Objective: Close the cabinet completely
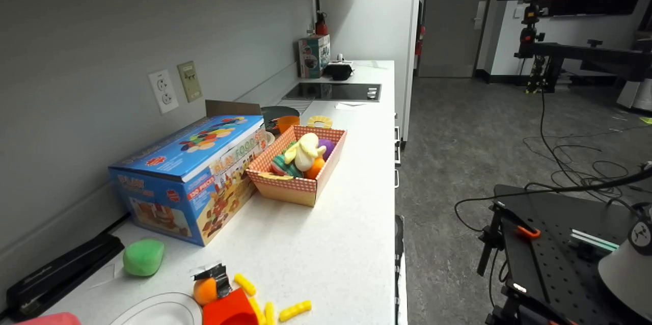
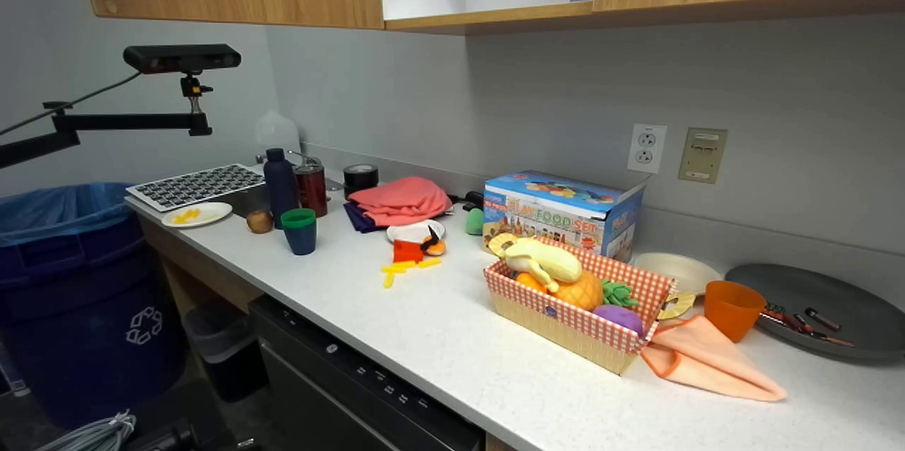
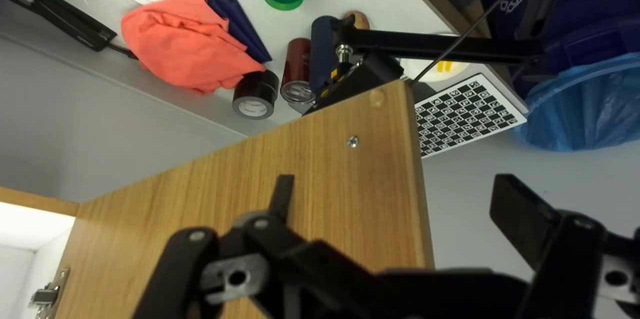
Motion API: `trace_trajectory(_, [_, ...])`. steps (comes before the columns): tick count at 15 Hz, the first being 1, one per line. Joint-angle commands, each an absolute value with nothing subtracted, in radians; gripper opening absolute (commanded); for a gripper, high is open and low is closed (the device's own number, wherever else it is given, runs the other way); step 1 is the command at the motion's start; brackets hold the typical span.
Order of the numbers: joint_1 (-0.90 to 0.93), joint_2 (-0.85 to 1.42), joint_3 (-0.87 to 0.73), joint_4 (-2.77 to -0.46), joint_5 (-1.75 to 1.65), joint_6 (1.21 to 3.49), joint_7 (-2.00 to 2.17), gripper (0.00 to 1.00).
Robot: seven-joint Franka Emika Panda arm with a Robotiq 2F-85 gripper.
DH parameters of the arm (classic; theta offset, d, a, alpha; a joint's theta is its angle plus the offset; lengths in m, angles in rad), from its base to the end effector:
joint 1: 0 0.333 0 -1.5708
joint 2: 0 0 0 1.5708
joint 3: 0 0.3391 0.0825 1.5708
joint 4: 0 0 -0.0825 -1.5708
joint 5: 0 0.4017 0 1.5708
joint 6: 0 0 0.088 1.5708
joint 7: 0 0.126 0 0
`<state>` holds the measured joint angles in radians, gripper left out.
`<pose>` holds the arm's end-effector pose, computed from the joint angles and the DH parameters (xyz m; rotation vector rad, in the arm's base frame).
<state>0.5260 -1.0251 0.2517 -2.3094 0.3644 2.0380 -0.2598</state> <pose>0.1447 0.2540 0.7264 -2.3717 -1.2386 -0.9541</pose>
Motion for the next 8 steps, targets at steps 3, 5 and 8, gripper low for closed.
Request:
trace_trajectory(3, [0.541,-1.008,0.271,-2.438,0.394,2.267,-0.278,1.00])
trace_trajectory(5, [0.550,-1.023,0.255,-2.406,0.360,2.202,-0.252,1.00])
trace_trajectory(8, [0.550,-1.020,0.255,-2.399,0.360,2.200,-0.252,1.00])
